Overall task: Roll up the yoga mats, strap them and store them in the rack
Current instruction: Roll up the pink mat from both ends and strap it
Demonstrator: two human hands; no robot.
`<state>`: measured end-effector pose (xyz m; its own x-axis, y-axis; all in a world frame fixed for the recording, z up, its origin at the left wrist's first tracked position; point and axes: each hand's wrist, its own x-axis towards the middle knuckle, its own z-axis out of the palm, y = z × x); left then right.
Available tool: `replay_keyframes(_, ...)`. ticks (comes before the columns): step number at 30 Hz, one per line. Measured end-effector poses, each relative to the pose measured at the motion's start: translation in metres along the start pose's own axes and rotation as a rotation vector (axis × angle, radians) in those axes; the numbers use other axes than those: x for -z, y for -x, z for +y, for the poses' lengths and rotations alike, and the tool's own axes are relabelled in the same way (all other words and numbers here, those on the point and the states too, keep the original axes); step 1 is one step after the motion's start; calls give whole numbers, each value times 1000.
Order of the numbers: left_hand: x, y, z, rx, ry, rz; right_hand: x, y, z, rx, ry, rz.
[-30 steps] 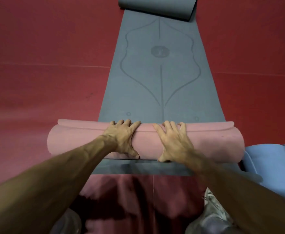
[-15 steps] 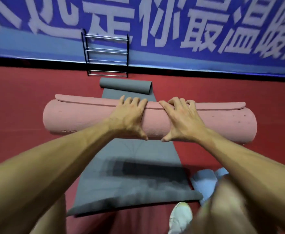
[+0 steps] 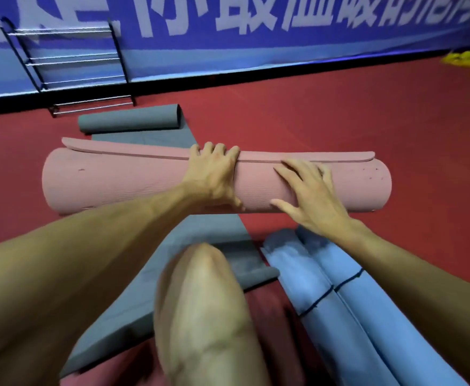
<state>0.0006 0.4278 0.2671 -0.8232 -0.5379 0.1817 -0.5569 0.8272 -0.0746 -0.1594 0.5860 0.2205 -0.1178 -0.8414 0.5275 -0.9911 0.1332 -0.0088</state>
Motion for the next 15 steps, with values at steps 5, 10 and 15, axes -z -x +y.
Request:
replay_keyframes(5,-17,-23,74,-100,39,-25,30,86,52,-246,-18,36)
replay_keyframes(10,-25,-15,154,-149,131,-76,70,203,60,-504,-24,-76)
replay_keyframes(15,-28,18,238,-246,236,-134,107,333,56,-869,-62,-289)
